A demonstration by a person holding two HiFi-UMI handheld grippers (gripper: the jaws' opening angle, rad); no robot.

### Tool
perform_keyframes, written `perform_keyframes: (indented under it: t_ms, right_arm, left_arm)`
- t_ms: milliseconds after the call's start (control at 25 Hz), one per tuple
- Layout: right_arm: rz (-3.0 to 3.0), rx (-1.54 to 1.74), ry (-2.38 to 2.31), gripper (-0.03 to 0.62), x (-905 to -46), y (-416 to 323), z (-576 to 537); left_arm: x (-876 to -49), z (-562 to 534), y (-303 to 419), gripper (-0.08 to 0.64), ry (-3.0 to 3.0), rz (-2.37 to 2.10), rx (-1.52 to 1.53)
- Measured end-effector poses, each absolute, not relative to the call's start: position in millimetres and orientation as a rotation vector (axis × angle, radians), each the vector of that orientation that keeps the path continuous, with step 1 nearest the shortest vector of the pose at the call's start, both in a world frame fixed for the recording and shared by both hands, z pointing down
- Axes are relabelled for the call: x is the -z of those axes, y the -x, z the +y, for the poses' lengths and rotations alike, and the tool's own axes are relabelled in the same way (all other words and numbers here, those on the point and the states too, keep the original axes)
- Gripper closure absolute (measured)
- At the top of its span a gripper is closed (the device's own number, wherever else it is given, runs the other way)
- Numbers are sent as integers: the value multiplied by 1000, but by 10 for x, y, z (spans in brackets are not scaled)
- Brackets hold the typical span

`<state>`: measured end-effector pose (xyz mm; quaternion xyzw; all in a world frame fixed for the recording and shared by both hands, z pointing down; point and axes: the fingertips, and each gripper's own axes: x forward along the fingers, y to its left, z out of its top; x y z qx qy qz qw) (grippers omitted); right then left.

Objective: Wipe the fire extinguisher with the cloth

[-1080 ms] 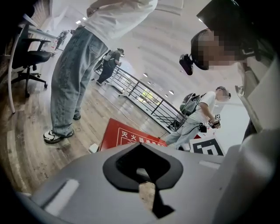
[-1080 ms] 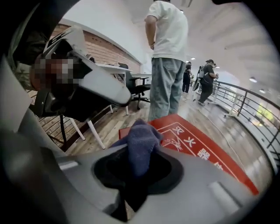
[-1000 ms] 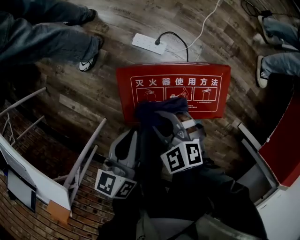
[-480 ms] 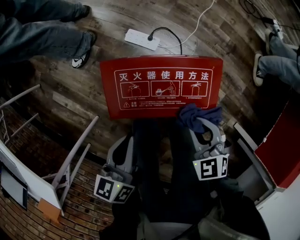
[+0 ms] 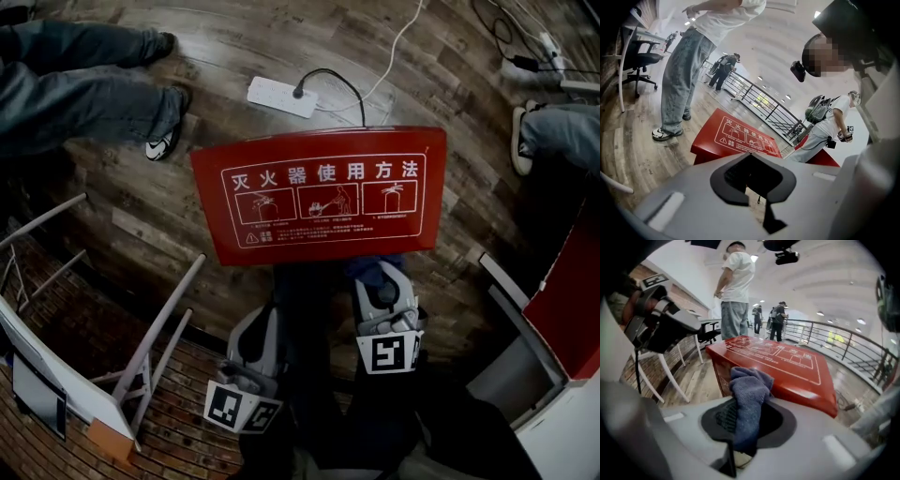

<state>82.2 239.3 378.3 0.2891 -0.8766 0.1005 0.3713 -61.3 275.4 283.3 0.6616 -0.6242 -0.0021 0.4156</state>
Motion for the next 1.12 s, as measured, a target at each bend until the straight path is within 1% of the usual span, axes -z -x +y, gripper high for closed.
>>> perform_keyframes:
  t_ms: [120,320,440,520,600,720,760,840,960,1120]
  right_arm:
    - [-2257,-422,-799,517,-3908,-444,2452]
    - [-2354,-519,-802,517,-4020,234,2547]
    - [-2388,-519,-819,517,-4071,365,2523]
    - [-2393,-410,-806,517,-4098,243,2464]
    - [-2344,-324,-839,517,-4192,-108,2379]
    - [-2184,-339,-962,517,-4454,-791,2248]
    - [-2145,-335,-974,517,-4523,-920,2217]
    - [-2114,-321,-957,517,-4610,-950,2203]
    - [-2158,-373,-906,517,-4644,-544,2334]
    - [-2395,-433,-781,518,-4411,395,2596]
  left_arm:
    - [-2865,2763,750,555,-1661,-1560,1]
    - [-2943,2796,977,555,-1669,-1539,-17]
    - [-2998,2795,1146,555,-1676,-1533,-37]
    - [-3010,2780,1250,555,-1679,-1536,-45]
    - [-2998,2754,1316,555,-1688,-1535,-50]
    - [-3010,2743,1340,555,-1710,-1516,-62]
    - [-3020,2741,1331,555,-1716,-1508,-63]
    - [-3019,2685,1289,555,-1726,-1492,-46]
    - [-3041,2623,1235,555,-1729,-1474,-39]
    - [-3099,2645,1243,555,-1729,-1472,-75]
